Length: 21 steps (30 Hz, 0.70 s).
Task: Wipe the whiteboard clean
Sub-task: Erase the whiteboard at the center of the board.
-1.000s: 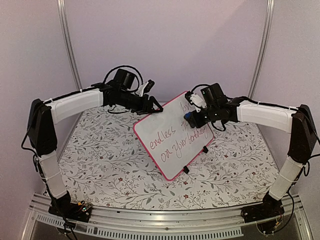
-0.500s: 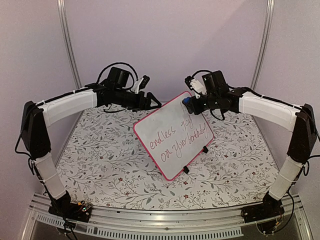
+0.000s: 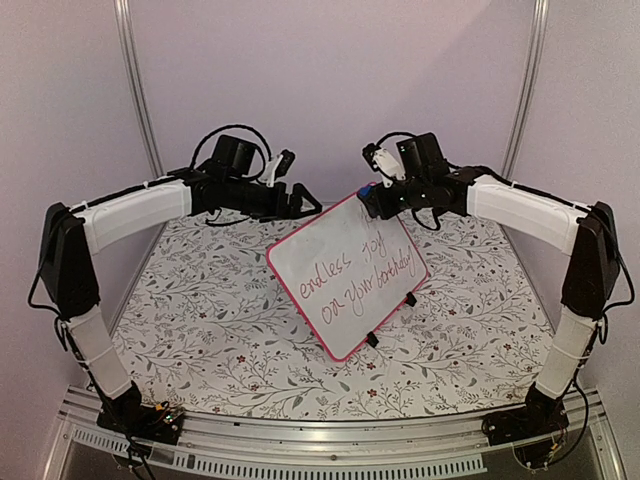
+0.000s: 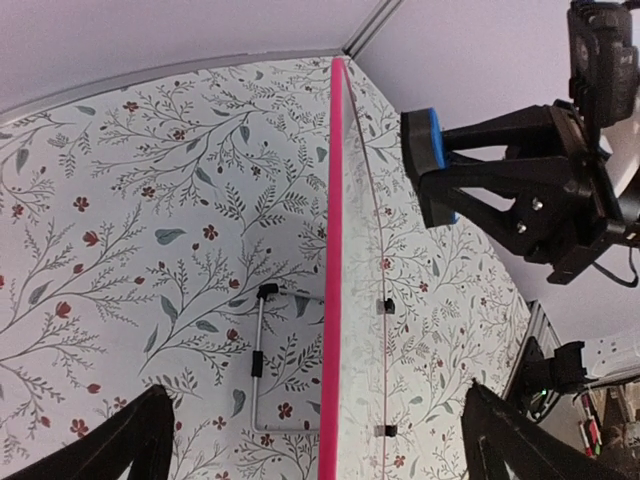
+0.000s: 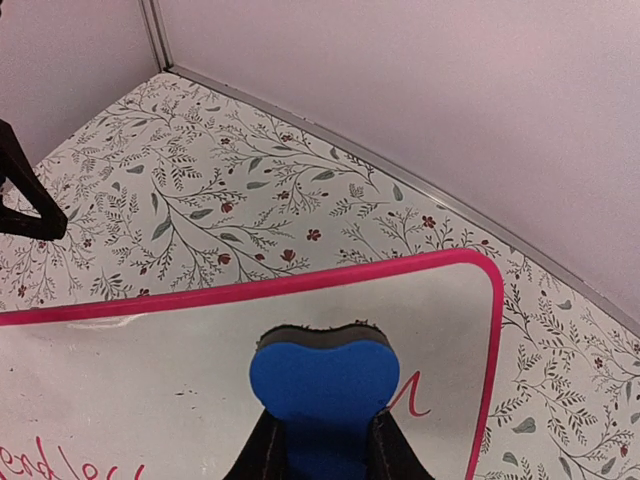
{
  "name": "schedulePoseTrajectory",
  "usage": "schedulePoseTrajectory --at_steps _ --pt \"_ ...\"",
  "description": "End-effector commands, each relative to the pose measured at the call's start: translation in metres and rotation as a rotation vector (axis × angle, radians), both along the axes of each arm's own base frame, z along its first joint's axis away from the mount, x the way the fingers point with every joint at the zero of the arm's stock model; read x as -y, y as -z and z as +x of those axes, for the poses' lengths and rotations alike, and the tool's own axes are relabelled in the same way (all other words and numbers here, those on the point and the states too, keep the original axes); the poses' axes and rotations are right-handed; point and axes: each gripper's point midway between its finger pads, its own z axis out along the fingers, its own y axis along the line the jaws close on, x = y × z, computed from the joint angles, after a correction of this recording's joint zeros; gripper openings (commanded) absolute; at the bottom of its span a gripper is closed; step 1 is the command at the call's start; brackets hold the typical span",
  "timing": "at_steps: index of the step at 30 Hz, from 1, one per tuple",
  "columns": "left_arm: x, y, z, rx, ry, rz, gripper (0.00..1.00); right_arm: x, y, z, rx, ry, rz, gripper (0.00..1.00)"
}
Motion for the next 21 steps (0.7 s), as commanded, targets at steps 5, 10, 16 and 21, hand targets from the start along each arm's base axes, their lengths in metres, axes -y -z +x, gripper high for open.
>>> schedulePoseTrajectory --at_steps 5,10,16,21 --pt "-0.037 -0.060 0.011 0.173 -0.104 -0.066 1.00 0.011 0.008 -0.008 -0.010 0.001 -0.022 0.00" --pt "-0.049 -0.072 0.013 0.198 -0.123 -0.105 1.00 0.016 0.017 -0.009 -0.030 -0.006 -0.042 0.00" --pt "-0.068 -0.082 0.019 0.235 -0.164 -0.108 1.00 0.013 0.012 -0.009 -0.052 -0.042 -0.010 0.00" --pt "-0.082 -0.081 0.027 0.210 -0.180 -0.145 1.00 0.006 -0.002 -0.004 -0.046 -0.061 0.007 0.00"
